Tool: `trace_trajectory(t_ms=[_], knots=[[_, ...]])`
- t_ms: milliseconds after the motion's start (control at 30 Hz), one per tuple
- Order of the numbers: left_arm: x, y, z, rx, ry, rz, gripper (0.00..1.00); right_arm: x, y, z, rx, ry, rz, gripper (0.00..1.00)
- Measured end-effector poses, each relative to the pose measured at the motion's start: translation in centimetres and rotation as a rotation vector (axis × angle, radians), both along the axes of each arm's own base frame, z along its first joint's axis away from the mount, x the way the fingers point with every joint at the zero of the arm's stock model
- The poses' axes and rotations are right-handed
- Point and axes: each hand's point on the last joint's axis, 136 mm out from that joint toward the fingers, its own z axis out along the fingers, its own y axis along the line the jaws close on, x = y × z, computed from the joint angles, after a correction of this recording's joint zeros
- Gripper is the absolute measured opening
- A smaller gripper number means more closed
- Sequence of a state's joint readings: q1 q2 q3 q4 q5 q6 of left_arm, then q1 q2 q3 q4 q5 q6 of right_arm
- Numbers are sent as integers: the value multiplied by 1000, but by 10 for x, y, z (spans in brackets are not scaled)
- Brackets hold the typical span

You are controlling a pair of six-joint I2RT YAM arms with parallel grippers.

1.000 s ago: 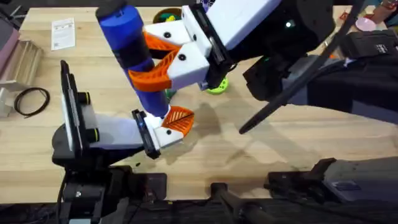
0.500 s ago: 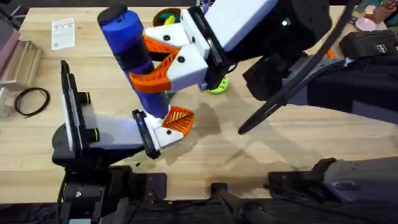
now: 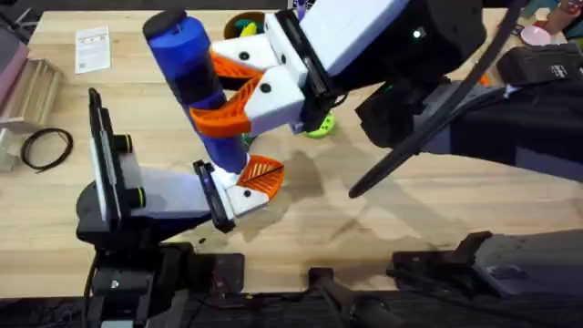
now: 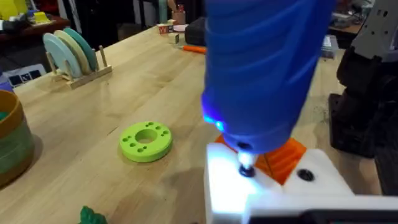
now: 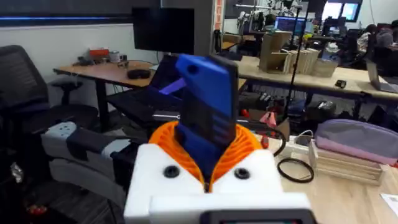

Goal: Pick up the gripper from the table and insert it into the empty holder that is missing its gripper. Then pick up a screw, insert it into the mounting hole, and use the screwdriver to tighten it. Finally, clean up the table by picking up the vegetable and placing it into the bucket.

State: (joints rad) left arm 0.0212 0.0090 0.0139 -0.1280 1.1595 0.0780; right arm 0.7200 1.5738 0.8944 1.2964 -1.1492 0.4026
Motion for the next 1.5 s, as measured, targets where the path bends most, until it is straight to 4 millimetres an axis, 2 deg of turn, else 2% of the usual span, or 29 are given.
trace_trajectory(t_ms=[467, 567, 767, 867, 900, 933, 1033, 1167, 1333, 1500], knots=[[0, 0, 0, 0, -1, 0, 8, -3, 0, 6, 5, -4, 12, 22], [0, 0, 0, 0, 0, 0, 8, -2, 2, 20, 8, -6, 15, 22], [0, 0, 0, 0, -1, 0, 8, -2, 1, 67, 37, -42, 15, 21], [0, 0, 0, 0, -1, 0, 8, 5, 3, 76, 4, -10, 4, 21], [0, 0, 0, 0, -1, 0, 8, 10, 4, 75, -22, 15, -6, 21], [0, 0, 0, 0, 0, 0, 8, 40, 6, 63, -136, 137, -84, 21], [0, 0, 0, 0, 0, 0, 8, 81, 0, 39, -273, 265, -250, 21], [0, 0, 0, 0, -1, 0, 8, 126, -24, 2, -485, 314, -533, 21], [0, 0, 0, 0, 0, 0, 8, 154, -66, -13, -688, 201, -794, 21], [0, 0, 0, 0, -1, 0, 8, 162, -123, -32, -905, 55, -982, 21]])
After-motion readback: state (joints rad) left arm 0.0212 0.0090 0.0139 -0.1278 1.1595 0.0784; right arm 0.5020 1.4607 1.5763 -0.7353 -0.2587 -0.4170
